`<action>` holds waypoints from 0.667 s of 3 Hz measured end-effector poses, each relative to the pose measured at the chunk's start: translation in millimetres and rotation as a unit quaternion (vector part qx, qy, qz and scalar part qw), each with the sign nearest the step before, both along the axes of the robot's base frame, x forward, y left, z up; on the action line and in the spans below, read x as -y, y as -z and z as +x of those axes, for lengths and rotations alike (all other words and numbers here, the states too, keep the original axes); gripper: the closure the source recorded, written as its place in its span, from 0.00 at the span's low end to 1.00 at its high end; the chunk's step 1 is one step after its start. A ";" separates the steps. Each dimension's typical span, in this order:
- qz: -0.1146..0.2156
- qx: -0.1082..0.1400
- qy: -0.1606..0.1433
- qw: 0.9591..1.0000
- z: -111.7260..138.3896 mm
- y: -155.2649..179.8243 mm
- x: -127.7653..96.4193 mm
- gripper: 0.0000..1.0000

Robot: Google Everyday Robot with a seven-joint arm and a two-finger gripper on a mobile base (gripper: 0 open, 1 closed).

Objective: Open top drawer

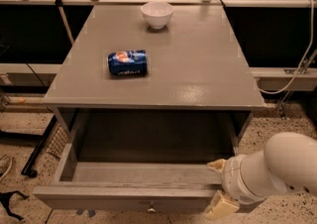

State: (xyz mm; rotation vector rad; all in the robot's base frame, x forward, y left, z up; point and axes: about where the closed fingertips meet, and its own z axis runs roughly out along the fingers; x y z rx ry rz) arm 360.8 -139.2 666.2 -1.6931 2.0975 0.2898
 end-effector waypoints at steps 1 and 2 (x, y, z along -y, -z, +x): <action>-0.011 0.015 -0.002 1.000 1.6 -13.4 3.0 0.00; -0.026 0.030 -0.007 0.999 7.4 -34.7 17.6 0.00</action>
Offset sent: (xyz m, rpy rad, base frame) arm 0.0156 -0.0374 0.0600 -0.0843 -0.0863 0.0266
